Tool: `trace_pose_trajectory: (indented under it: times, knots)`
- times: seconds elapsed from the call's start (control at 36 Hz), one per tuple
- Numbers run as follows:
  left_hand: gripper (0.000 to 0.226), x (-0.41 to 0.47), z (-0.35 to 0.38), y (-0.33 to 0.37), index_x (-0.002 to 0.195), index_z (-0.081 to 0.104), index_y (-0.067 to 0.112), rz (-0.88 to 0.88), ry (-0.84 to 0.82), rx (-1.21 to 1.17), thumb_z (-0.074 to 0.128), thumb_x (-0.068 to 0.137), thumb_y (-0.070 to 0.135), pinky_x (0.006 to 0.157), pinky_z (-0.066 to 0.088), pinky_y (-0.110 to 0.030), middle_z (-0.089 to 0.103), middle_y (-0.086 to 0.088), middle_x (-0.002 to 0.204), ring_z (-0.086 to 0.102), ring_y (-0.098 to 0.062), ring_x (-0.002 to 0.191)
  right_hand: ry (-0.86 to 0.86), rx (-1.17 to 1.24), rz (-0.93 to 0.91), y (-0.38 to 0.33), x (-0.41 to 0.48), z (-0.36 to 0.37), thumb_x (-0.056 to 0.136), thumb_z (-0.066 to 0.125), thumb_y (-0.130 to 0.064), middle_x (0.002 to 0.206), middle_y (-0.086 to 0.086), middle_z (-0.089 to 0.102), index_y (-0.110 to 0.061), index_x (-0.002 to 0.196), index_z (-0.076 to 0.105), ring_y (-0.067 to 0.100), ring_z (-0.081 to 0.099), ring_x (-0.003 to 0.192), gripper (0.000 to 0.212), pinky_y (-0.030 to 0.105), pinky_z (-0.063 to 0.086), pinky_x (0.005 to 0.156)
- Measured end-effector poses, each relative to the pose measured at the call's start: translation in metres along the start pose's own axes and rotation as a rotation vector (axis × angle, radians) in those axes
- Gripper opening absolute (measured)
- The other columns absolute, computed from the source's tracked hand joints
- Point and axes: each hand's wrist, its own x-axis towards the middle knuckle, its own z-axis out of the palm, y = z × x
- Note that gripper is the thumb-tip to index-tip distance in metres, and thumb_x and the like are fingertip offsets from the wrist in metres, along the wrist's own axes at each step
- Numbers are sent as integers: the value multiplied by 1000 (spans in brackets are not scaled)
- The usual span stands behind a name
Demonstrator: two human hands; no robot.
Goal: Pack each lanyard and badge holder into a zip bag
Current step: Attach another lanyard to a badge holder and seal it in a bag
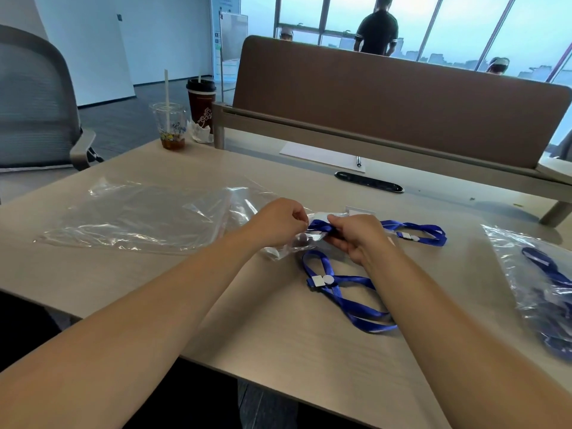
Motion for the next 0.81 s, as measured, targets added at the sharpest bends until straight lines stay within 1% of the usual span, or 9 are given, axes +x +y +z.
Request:
trace_pose_trajectory:
  times: [0.06,0.11,0.19,0.36,0.47,0.56,0.58,0.69,0.81]
  knots:
    - [13,0,0,0,99,70,18,-2,14,-17,59,93,18,65,60,-34,68,2,91,68,-19,75,-10,22,2,1,-1,0,93,65,-5,99,19,72,1,107,61,26,75,81,16,40,63,74]
    - [12,2,-1,-1,98,70,18,3,40,-15,59,93,18,63,54,-28,68,2,92,64,-12,74,-27,10,-5,2,-1,1,94,63,-2,99,20,72,2,103,60,27,75,83,10,41,62,80]
    - [12,3,-2,-2,98,71,18,-6,58,-11,60,92,18,63,48,-22,66,5,89,59,-7,74,-17,-91,-47,1,1,-1,90,67,-2,99,21,72,4,101,64,26,75,84,13,36,62,78]
    - [13,2,-2,-1,100,69,17,-29,61,-51,59,91,16,75,55,-31,68,2,95,64,-14,81,10,-334,-112,0,-2,-5,89,73,-16,92,15,74,-2,102,68,24,74,86,20,37,62,83]
    - [12,2,-2,0,99,68,19,-31,53,-62,59,91,16,79,59,-36,69,1,95,67,-16,80,52,-376,-123,2,2,-6,87,76,-23,90,12,74,-3,100,68,20,70,76,25,34,62,77]
    - [10,4,-1,0,97,68,20,-23,59,-53,60,93,17,81,59,-37,69,2,93,67,-15,82,45,-385,-98,1,0,-8,92,71,-23,90,12,75,-3,98,70,15,67,69,21,22,52,52]
    - [10,4,-2,0,97,68,20,-16,60,-42,60,93,17,82,59,-36,69,2,93,66,-15,82,37,-389,-89,1,0,-8,93,69,-22,90,12,76,-3,98,70,15,68,69,20,21,49,50]
    - [12,4,-4,0,99,71,17,-1,67,-10,60,94,17,80,55,-32,68,2,93,62,-11,78,3,-418,-79,1,-2,-7,94,67,-22,89,10,77,-3,97,71,16,69,74,19,23,50,57]
    - [12,4,-5,-1,99,71,17,10,60,-6,59,94,16,72,47,-24,66,4,91,58,-7,76,14,-435,-95,2,-2,-8,92,69,-25,87,10,75,-4,100,70,18,64,71,22,28,51,63]
